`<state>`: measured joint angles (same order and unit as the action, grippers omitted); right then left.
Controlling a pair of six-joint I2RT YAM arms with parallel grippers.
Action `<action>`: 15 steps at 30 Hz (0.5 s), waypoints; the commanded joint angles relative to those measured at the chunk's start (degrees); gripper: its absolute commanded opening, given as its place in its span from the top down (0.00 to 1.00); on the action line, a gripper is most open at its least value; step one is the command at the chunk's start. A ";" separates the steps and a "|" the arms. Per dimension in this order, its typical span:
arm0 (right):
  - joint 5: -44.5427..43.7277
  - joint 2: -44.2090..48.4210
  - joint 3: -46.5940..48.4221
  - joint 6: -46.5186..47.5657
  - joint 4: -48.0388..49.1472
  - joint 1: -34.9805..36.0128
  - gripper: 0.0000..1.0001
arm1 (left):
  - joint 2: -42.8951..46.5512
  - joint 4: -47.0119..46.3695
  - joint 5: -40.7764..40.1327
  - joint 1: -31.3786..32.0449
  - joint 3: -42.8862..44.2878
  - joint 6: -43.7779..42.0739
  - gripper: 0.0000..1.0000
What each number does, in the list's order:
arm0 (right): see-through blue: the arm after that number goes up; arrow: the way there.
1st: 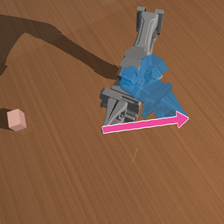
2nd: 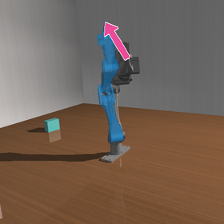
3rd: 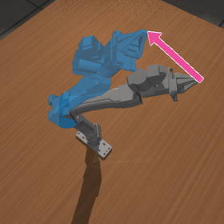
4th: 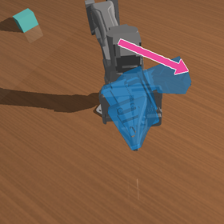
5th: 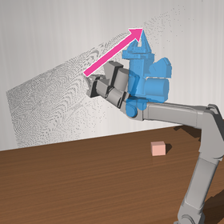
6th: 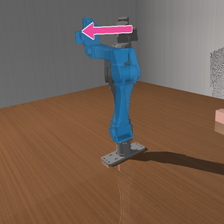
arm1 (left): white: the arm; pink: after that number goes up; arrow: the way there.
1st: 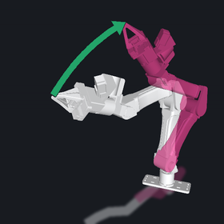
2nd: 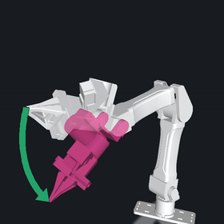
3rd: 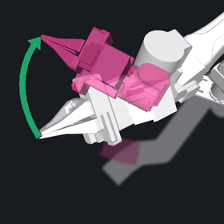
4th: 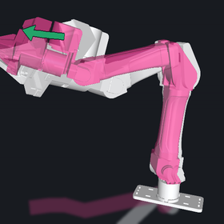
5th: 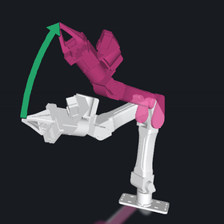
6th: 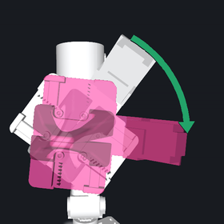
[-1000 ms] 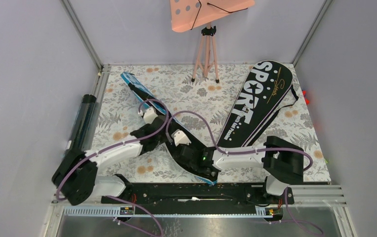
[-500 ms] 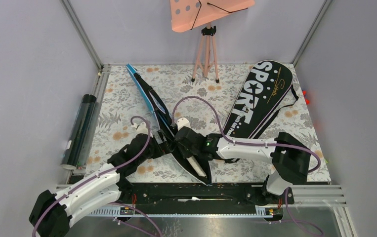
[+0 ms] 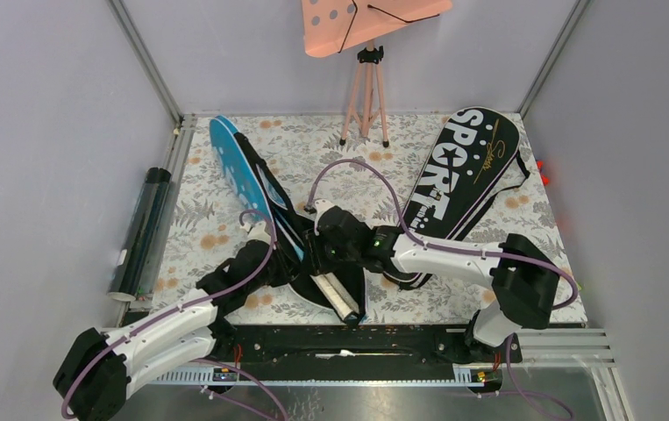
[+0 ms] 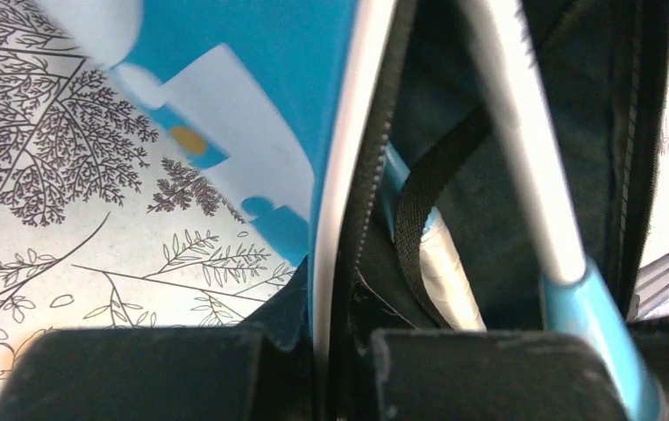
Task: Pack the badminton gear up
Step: Adjust the racket in the racket bag.
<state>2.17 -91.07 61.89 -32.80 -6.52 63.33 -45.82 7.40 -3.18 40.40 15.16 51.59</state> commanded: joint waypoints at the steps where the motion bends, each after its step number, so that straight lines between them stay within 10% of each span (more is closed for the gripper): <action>1: 19.28 -1.60 0.58 -3.04 17.21 -0.23 0.84 | 0.67 -2.07 1.51 0.16 0.19 -1.76 1.00; 7: 34.88 -4.73 0.13 0.47 21.65 -0.30 0.49 | 3.04 -2.68 0.46 0.20 -0.29 -1.96 1.00; 15: 10.20 3.29 -1.57 12.86 3.03 -0.27 0.35 | 9.69 1.73 -2.05 0.14 -4.63 -0.80 1.00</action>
<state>18.39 -95.13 60.55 -26.52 0.23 61.60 -39.57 9.32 -3.84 40.36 12.88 49.84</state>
